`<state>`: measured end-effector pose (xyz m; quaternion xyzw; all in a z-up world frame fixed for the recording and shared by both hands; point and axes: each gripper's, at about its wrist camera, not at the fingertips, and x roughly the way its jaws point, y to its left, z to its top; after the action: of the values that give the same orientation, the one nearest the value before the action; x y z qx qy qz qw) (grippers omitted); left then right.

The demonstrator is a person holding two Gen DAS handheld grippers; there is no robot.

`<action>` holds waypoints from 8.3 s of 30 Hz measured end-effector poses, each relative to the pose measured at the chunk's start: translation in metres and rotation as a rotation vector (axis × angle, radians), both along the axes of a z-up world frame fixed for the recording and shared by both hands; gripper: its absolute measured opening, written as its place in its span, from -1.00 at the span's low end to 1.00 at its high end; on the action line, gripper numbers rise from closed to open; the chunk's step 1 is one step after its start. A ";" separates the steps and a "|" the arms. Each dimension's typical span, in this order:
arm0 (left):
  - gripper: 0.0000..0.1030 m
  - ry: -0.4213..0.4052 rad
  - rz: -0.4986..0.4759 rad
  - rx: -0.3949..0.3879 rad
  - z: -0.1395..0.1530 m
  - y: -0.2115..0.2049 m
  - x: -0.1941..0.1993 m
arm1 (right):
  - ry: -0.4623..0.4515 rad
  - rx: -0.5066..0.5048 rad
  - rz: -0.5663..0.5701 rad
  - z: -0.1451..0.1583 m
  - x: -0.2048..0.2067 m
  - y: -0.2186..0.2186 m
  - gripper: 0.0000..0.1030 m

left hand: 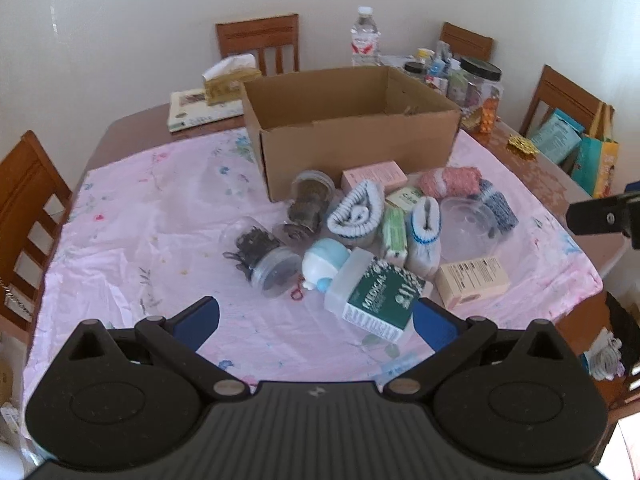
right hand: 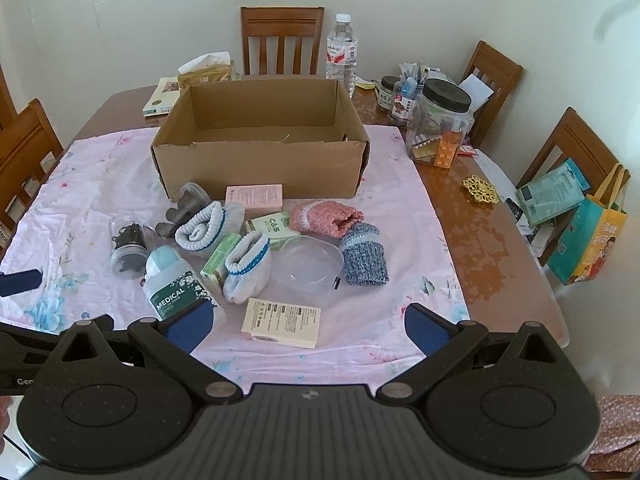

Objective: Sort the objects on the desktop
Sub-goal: 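Move the left tool toward the white MEDICAL box while the right tool approaches the cream box, then close the left tool on the white MEDICAL cotton swab box, then grasp the cream paper box with the right tool while the left tool holds the MEDICAL box, then carry both boxes over the cardboard box and open both tools to drop them, then withdraw both open tools from the cardboard box back over the table, then lower the left tool onto the blue-and-white round toy and close it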

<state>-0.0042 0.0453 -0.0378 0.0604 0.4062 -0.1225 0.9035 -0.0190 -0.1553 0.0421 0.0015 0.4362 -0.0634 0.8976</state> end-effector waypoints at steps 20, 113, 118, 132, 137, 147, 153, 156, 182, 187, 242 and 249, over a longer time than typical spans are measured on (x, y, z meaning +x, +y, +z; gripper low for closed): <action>0.99 0.013 -0.013 -0.057 -0.022 0.004 0.013 | 0.058 0.025 0.100 -0.035 0.026 -0.009 1.00; 0.61 0.129 -0.224 0.017 -0.090 -0.025 0.046 | 0.255 0.067 0.008 -0.162 0.094 -0.022 1.00; 0.61 0.122 -0.225 0.014 -0.090 -0.025 0.046 | 0.262 0.057 0.025 -0.160 0.093 -0.022 0.97; 0.61 0.119 -0.211 0.004 -0.081 -0.023 0.051 | 0.247 0.082 0.145 -0.142 0.087 -0.021 0.63; 0.61 0.116 -0.197 0.000 -0.068 -0.022 0.055 | 0.236 0.101 0.201 -0.120 0.086 -0.027 0.63; 0.61 0.055 -0.192 -0.031 -0.024 -0.026 0.070 | 0.169 0.048 0.291 -0.071 0.100 -0.032 0.61; 0.61 0.013 -0.216 -0.056 -0.002 -0.030 0.090 | 0.130 0.034 0.312 -0.054 0.111 -0.034 0.61; 0.61 -0.004 -0.210 -0.055 0.009 -0.033 0.103 | 0.113 0.038 0.350 -0.047 0.123 -0.037 0.61; 0.61 0.003 -0.005 0.009 0.019 -0.079 0.263 | 0.020 0.095 0.583 -0.024 0.289 -0.076 0.61; 0.61 0.030 0.018 0.006 0.010 -0.081 0.279 | 0.040 0.103 0.592 -0.033 0.301 -0.076 0.61; 0.86 0.033 -0.037 0.056 -0.022 0.021 0.120 | 0.002 0.025 0.226 -0.052 0.106 -0.008 1.00; 0.86 0.019 -0.030 0.051 -0.029 0.006 0.108 | -0.006 0.034 0.264 -0.058 0.099 -0.018 1.00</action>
<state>0.1038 0.0517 -0.0668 0.0883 0.4170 -0.1264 0.8957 0.0796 -0.1733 -0.0160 -0.0407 0.4310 0.0627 0.8993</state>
